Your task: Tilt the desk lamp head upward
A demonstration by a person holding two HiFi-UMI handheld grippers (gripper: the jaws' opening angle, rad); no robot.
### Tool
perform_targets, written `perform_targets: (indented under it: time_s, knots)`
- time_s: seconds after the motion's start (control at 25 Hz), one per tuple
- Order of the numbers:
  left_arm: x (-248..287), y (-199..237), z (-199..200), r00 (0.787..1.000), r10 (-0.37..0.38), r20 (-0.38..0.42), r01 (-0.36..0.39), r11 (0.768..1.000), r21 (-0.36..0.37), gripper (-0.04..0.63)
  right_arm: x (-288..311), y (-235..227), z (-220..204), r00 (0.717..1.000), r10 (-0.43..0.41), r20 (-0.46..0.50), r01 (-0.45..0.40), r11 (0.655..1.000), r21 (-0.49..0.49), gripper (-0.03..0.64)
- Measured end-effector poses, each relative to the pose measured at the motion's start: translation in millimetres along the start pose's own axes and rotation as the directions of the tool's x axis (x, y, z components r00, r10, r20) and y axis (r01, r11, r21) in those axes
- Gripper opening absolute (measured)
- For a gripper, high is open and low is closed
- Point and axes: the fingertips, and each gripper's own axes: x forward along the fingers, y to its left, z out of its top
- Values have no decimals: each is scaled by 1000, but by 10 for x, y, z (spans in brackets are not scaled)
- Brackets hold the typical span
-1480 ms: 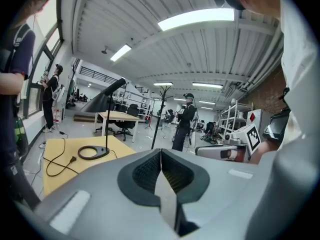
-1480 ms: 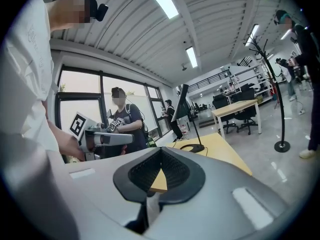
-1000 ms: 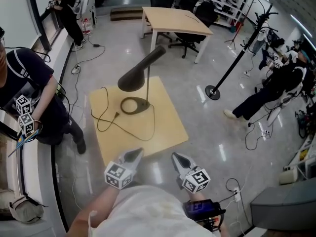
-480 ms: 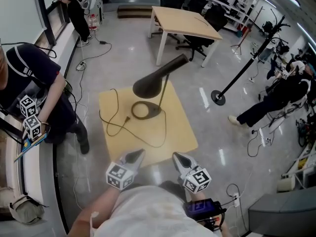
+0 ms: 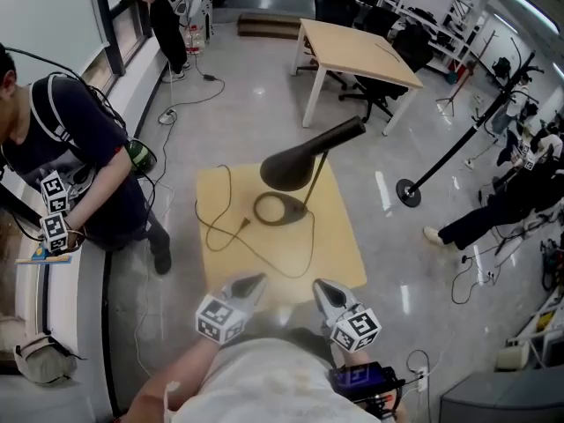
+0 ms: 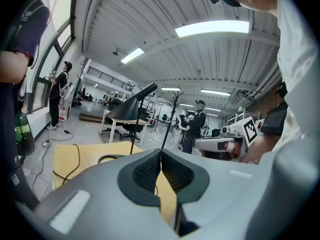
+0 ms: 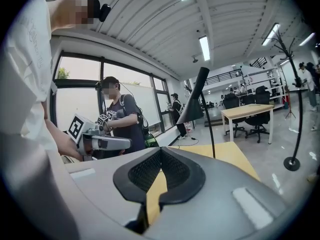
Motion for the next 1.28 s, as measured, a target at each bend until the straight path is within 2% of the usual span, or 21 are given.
perform_targets:
  time_s: [0.32,0.76,1.04,1.28]
  knots:
    - [312,87,69,998,58,-4,-58,998,-8,5,286,-344,102,996,90,-1,-90,996,-21,12]
    - [1005,158,456,990,136,24,-135,991,-10,5,521,-1047,355,979,204,2,-203,978,-47,12]
    - [1312,206,606,975,220,28,-219,976,-12,5,684,-1465,374,957,289,-24,-290,955,-58,12]
    - [1329,276,634,962,271,37,-270,962,-29,5,815,-1596,414,937,343,-62,-348,932,-99,12]
